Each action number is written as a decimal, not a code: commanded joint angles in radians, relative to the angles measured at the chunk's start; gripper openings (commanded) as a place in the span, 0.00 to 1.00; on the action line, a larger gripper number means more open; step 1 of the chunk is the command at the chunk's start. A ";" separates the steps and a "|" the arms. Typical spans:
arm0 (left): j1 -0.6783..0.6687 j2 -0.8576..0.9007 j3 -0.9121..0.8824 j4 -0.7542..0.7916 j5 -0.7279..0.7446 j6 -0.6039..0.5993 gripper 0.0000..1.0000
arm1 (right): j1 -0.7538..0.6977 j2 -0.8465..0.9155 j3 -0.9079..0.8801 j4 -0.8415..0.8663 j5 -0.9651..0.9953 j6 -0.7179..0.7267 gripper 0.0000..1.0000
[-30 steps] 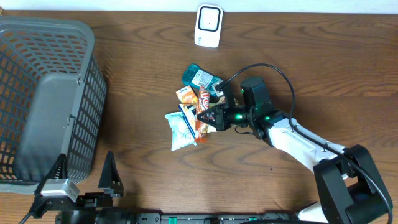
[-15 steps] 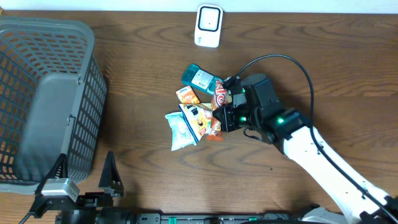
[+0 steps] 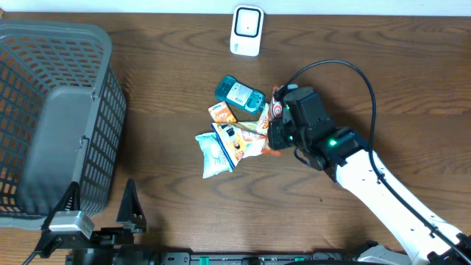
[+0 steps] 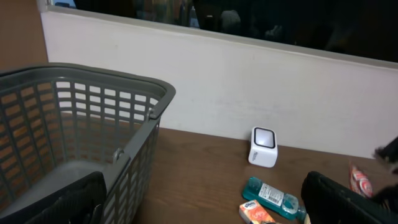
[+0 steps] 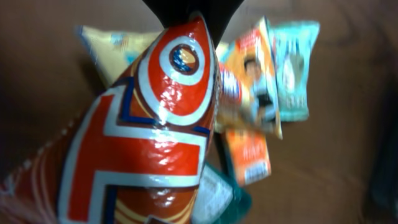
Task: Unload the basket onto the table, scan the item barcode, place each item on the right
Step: 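Raise the candy bar with the right gripper toward the scanner, then hold the red candy bar in front of the white scanner, then carry the candy bar to the right table edge and release it, then move the right gripper back to the pile toward the snack bag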
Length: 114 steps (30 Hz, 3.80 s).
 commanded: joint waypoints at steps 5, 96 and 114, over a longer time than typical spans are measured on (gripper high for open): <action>-0.001 -0.002 -0.006 0.004 -0.006 0.016 0.98 | -0.002 0.122 0.103 0.116 0.056 -0.070 0.01; -0.001 -0.002 -0.021 0.008 -0.006 0.016 0.98 | -1.013 0.732 0.949 -0.776 0.422 -0.052 0.99; -0.002 -0.002 -0.021 0.008 -0.006 0.016 0.98 | -0.511 0.460 0.878 -0.938 -0.095 0.039 0.99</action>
